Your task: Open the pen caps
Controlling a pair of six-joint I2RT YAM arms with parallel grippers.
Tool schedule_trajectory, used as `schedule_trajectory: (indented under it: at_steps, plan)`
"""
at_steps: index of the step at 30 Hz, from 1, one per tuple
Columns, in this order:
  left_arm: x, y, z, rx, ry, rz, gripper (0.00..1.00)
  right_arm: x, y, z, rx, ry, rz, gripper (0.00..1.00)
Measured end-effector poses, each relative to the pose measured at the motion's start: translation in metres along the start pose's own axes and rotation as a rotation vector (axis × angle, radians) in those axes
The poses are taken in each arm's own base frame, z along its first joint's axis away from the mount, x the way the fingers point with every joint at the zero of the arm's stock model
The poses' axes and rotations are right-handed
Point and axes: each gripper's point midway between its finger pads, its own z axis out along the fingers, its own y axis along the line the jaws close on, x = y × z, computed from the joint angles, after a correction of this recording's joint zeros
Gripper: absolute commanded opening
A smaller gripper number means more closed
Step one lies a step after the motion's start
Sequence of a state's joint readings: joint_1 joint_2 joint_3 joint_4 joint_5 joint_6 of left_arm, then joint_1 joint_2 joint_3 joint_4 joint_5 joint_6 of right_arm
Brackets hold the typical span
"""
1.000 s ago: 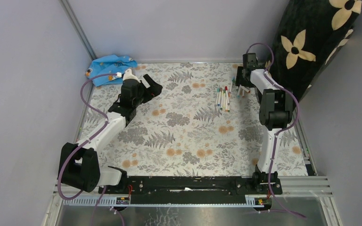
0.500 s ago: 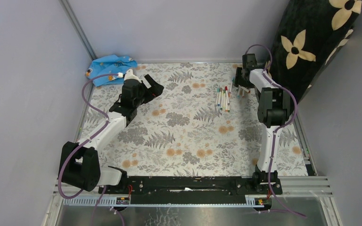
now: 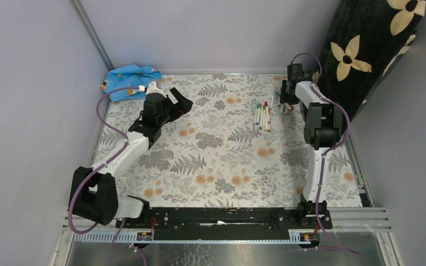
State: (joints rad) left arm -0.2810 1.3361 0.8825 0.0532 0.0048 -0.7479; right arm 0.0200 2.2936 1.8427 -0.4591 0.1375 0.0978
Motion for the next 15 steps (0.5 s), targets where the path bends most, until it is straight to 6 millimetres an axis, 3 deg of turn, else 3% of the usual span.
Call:
schedule_trajectory:
  at_steps: [15]
  plan:
    - [-0.0082,-0.0071,-0.0094,0.017,-0.024,-0.001,0.98,0.0025,0.0041,0.0011,-0.026,-0.018,0.015,0.05]
